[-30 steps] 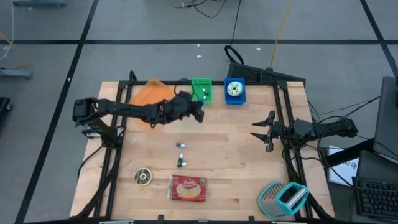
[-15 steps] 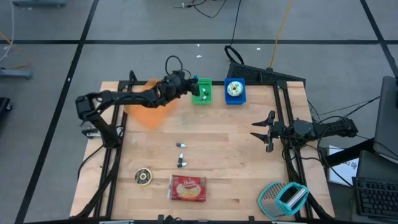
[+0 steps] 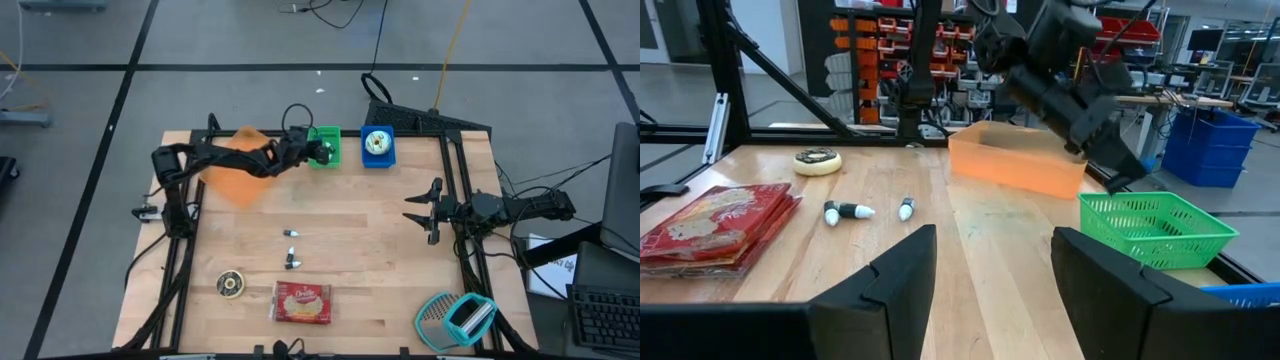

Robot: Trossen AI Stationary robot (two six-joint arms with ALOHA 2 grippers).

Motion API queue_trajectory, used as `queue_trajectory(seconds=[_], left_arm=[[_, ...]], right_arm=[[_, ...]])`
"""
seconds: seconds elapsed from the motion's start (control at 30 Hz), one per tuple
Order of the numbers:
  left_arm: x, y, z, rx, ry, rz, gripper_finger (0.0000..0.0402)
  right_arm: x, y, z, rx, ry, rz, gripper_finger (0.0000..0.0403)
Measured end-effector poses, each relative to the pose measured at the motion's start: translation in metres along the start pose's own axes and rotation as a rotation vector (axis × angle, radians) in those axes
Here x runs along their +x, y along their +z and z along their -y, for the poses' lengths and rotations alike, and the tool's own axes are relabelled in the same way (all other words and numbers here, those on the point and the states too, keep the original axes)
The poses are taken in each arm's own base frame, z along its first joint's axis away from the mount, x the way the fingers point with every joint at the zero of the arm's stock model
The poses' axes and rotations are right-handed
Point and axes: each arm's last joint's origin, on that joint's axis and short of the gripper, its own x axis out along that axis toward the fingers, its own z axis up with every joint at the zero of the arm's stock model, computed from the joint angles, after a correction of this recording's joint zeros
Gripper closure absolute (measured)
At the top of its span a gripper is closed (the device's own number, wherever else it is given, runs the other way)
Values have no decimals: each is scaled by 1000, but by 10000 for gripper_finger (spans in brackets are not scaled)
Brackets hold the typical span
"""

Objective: Pick & Place Food Item
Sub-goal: Put the blue food coloring bottle into the green bin, then put the black food coloring bottle into the green bin

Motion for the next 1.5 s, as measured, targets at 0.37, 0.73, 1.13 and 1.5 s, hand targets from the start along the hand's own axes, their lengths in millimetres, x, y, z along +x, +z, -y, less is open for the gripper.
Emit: queue_trajectory(seconds=[0.37,0.73,1.13,1.5], left_arm=[[7,-8,-3,14,12,-9,346],[7,-9,-3,10,6,-15,340],[7,-9,-3,13,7,-16,317],[7,-9,-3,89,5,-14,224]], right_arm=[[0,0,0,0,0,0,216],[0,0,0,0,0,0,216],[0,0,0,0,0,0,216],[0,0,0,0,0,0,216]])
